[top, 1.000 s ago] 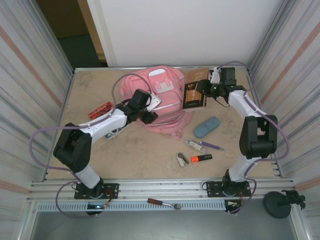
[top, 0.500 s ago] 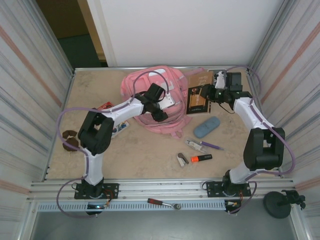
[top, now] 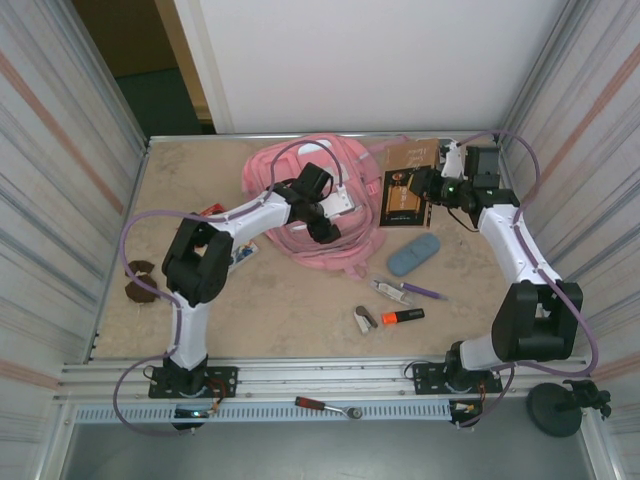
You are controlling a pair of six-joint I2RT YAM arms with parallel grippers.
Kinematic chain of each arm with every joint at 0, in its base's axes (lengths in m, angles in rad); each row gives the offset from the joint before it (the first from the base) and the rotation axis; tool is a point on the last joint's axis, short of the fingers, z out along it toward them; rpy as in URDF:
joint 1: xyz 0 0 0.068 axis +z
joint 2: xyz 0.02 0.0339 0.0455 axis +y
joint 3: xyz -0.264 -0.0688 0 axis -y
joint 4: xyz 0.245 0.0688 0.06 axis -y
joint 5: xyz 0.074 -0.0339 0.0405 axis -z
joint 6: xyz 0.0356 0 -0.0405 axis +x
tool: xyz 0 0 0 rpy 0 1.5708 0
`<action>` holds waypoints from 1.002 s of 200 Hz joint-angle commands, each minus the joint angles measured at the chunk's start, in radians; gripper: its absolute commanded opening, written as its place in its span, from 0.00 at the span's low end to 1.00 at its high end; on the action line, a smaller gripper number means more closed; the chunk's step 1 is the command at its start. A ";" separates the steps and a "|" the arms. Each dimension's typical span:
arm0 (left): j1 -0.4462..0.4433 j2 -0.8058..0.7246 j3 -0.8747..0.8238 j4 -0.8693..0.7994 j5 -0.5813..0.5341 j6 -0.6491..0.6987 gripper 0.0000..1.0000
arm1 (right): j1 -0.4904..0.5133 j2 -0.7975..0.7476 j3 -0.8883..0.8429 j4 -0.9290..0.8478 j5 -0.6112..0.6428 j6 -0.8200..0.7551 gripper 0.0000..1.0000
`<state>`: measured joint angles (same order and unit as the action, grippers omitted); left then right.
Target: Pack the student bag
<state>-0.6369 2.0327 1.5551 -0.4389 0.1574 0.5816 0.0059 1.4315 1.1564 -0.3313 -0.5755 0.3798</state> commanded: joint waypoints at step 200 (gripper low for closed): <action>0.210 -0.292 -0.066 0.309 0.506 -0.406 0.00 | 0.003 -0.269 -0.312 0.232 -0.187 0.380 0.01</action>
<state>-0.4770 1.8046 1.4620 -0.3080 0.4583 0.3538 -0.0265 1.1942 0.9119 -0.2634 -0.6899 0.5568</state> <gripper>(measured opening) 0.101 0.169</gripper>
